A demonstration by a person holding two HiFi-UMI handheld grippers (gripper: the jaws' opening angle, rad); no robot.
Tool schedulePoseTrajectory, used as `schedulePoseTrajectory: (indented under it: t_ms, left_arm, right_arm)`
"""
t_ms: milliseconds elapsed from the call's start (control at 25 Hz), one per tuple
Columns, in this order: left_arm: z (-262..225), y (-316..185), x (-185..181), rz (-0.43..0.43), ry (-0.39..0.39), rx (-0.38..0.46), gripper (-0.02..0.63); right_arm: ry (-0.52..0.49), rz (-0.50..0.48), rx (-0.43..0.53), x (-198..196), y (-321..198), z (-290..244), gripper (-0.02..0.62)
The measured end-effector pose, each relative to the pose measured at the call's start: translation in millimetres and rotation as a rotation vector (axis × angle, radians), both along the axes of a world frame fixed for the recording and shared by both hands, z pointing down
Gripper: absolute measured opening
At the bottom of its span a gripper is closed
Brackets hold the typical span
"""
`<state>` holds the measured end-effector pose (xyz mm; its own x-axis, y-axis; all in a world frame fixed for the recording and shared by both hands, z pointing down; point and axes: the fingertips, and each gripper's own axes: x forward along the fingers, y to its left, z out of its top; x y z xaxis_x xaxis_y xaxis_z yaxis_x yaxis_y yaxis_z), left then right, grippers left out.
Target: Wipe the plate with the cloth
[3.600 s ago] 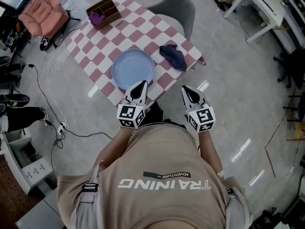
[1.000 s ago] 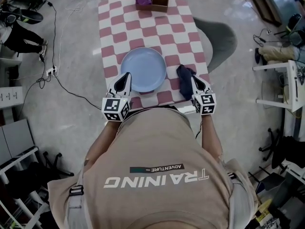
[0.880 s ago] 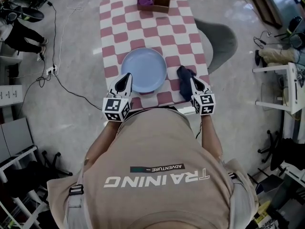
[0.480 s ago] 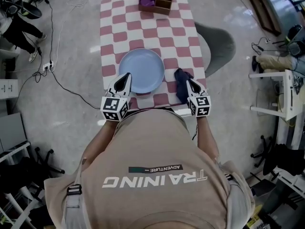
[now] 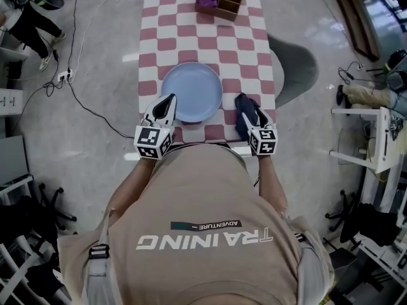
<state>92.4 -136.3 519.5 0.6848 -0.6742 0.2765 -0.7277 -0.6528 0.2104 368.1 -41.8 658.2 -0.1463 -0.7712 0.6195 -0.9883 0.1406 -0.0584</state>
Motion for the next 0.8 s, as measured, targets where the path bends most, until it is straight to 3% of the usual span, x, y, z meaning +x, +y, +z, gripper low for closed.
schedulePoseTrajectory:
  t_ms: [280, 800]
  left_arm:
    - [0, -4, -11, -0.035, 0.007, -0.006, 0.012]
    - [-1, -5, -5, -0.02, 0.022, -0.003, 0.012]
  right_arm:
    - [-0.002, 0.025, -0.111, 1, 8, 38, 0.27]
    - [0.018, 0.035, -0.15, 1, 7, 39, 0.159]
